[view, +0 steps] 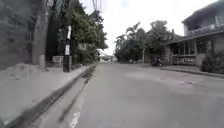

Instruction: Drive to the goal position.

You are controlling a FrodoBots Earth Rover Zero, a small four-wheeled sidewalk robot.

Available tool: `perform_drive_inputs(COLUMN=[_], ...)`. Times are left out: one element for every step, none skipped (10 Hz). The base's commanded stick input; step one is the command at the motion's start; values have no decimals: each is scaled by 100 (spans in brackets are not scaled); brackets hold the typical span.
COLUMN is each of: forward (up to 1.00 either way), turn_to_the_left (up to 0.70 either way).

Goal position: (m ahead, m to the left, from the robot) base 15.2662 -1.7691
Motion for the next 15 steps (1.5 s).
perform_drive_inputs(forward=[100, 100, 100, 100, 100, 100, 100, 100, 100, 100, 100, 100, 100, 100, 100], turn_to_the_left=[0, 0, 0, 0, 0, 0, 0, 0, 0, 0, 0, 0, 0, 0, 0])
